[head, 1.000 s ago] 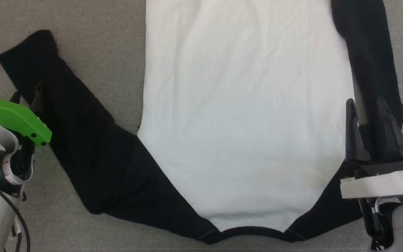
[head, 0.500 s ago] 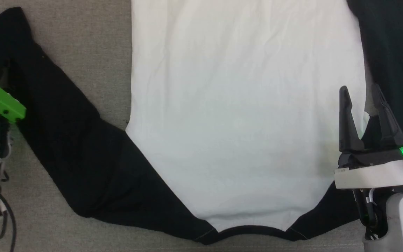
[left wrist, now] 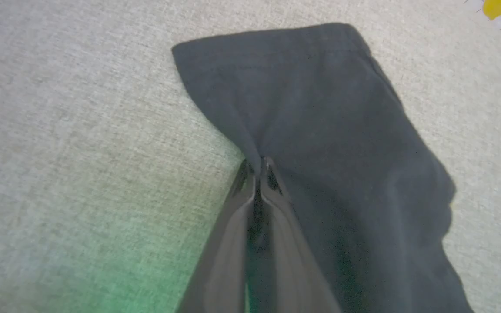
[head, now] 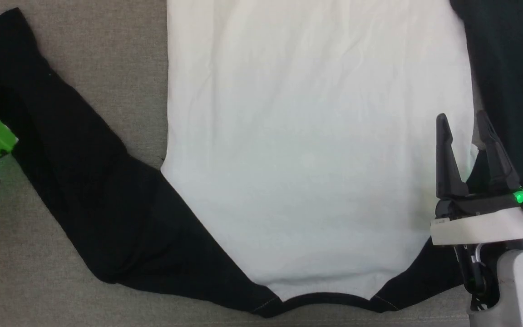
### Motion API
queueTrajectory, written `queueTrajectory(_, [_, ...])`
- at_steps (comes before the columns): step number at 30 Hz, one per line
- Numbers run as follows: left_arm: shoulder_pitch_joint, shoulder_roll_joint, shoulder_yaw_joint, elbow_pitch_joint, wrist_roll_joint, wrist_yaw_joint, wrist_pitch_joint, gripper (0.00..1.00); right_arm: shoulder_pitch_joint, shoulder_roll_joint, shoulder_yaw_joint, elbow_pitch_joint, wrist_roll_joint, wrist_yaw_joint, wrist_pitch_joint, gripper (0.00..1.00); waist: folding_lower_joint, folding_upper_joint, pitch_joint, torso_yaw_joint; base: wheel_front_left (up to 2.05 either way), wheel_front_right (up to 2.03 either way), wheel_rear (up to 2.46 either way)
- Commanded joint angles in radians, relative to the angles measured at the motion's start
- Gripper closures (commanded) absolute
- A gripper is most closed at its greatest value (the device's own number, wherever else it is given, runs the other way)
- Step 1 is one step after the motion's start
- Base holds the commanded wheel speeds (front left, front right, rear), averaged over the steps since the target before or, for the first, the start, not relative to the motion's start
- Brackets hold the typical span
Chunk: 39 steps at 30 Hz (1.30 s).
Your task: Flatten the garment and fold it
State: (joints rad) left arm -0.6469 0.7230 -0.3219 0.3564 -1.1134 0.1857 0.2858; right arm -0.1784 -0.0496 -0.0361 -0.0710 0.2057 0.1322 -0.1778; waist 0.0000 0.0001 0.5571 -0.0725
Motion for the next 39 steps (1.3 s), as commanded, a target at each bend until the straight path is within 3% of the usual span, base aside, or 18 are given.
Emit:
queueTrajectory(1, [0.034, -0.033, -0.033, 0.001, 0.006, -0.013, 0.019, 1.0, -0.018, -0.001, 0.002, 0.004, 0.008, -0.002, -0.01, 0.0, 0.0, -0.0001, -0.009, 0.001, 0.0, 0.0, 0.0])
queueTrajectory(10, [0.074, -0.012, 0.003, -0.089, 0.04, -0.018, -0.102, 1.0, 0.01, -0.001, -0.017, 0.027, 0.012, -0.002, -0.014, 0.0, 0.0, -0.0001, -0.095, 0.021, 0.0, 0.0, 0.0])
queueTrajectory(17, [0.122, 0.033, 0.051, -0.194, 0.069, 0.022, -0.178, 1.0, 0.047, -0.001, -0.034, 0.036, 0.015, -0.002, -0.01, 0.0, 0.0, -0.0001, -0.198, 0.05, 0.0, 0.0, 0.0])
queueTrajectory(26, [0.17, 0.058, 0.033, -0.384, 0.1, 0.072, -0.165, 1.0, 0.099, -0.001, -0.082, -0.001, 0.008, -0.002, 0.009, 0.0, 0.0, -0.0001, -0.3, 0.067, 0.0, 0.0, 0.0])
queueTrajectory(33, [0.157, -0.025, -0.116, -0.539, 0.169, 0.076, -0.132, 1.0, 0.137, -0.001, -0.131, -0.04, 0.001, -0.002, 0.038, 0.0, 0.0, -0.0001, -0.353, 0.056, 0.0, 0.0, 0.0])
queueTrajectory(39, [0.119, -0.157, -0.271, -0.576, 0.219, 0.042, -0.117, 1.0, 0.153, -0.001, -0.155, -0.064, -0.004, -0.002, 0.056, 0.0, 0.0, -0.0001, -0.378, 0.05, 0.0, 0.0, 0.0])
